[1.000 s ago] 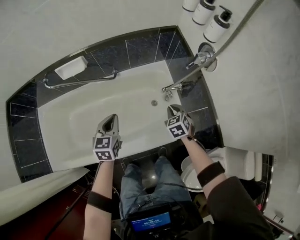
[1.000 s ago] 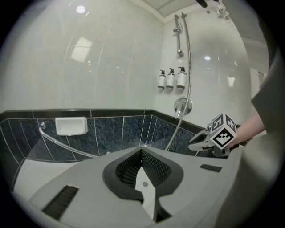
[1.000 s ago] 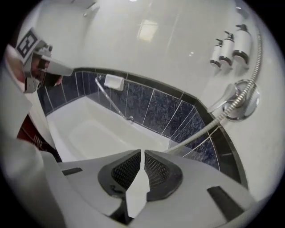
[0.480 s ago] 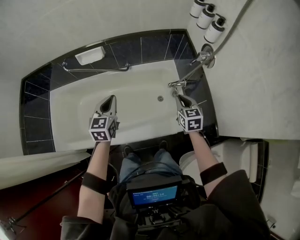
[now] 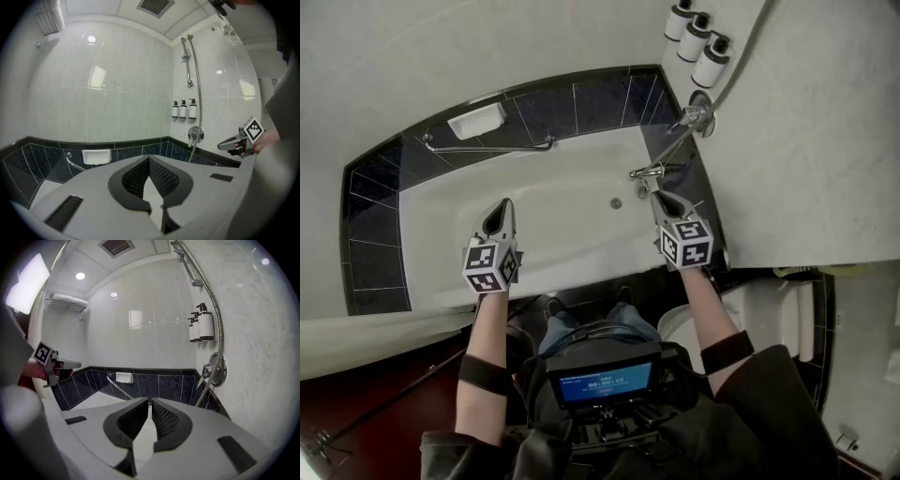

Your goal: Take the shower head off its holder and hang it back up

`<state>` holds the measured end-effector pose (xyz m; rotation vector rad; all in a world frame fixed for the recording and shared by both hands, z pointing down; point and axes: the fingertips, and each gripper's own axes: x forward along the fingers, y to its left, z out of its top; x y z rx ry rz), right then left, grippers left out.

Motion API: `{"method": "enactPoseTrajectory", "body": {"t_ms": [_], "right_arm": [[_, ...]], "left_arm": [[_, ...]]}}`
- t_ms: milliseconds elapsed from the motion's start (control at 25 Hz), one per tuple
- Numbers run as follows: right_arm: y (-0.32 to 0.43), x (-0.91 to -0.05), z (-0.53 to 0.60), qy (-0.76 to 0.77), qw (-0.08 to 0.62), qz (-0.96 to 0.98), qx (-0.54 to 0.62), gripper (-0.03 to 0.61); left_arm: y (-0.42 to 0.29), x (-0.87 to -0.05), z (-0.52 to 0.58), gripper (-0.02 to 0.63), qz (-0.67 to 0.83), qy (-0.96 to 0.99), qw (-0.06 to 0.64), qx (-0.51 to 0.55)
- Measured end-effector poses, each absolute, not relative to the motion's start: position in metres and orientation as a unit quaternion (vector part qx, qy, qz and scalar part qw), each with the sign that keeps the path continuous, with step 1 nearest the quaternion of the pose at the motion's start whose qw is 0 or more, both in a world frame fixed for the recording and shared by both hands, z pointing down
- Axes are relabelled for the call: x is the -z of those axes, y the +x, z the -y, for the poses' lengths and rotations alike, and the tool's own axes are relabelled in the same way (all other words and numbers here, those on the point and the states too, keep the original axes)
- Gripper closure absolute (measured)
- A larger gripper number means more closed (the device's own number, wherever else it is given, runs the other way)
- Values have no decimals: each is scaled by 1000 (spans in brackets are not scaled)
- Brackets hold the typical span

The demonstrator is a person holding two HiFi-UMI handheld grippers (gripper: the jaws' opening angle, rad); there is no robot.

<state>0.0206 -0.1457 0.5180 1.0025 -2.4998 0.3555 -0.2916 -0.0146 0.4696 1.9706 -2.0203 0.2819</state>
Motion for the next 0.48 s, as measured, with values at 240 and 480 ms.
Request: {"method": "enactPoseTrajectory", "body": {"t_ms": [240,480], "right_arm": [[32,-526,151,367,214,895,-133,532],[38,-533,153,370,222,892,-138,532]], "left_arm": [[-288,-470,15,614,703,689,153,-86],[-281,-475,19,614,700,691,158,-85]]}}
